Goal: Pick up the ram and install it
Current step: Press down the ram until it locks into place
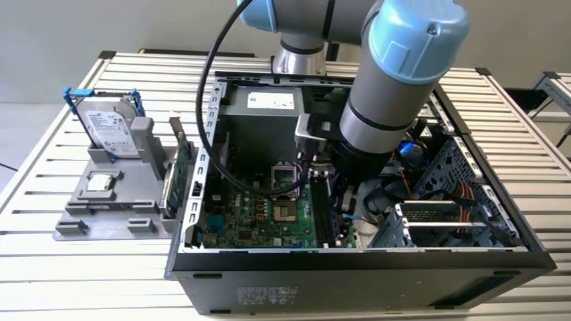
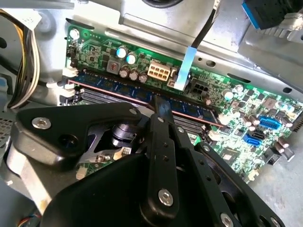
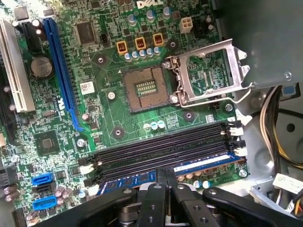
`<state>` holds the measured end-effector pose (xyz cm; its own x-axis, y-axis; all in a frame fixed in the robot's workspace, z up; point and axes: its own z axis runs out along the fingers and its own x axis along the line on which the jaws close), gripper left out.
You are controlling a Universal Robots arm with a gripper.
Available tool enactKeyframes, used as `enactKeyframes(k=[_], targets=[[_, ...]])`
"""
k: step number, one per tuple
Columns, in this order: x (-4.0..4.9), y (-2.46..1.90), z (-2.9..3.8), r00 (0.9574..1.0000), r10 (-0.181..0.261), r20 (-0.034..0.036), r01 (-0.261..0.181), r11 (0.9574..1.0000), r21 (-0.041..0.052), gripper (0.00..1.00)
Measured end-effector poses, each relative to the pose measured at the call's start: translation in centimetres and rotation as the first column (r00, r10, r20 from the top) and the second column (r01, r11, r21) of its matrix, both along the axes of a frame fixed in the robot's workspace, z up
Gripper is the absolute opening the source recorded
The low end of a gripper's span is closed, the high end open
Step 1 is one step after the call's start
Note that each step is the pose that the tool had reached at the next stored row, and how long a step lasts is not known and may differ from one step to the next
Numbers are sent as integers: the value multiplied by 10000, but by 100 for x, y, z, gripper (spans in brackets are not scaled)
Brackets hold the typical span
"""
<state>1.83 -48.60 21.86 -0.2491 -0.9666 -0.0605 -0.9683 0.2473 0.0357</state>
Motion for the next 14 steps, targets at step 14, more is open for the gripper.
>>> enactKeyframes(k=[14], targets=[[2, 7, 70, 10000, 1, -25, -1, 9999, -106, 0]])
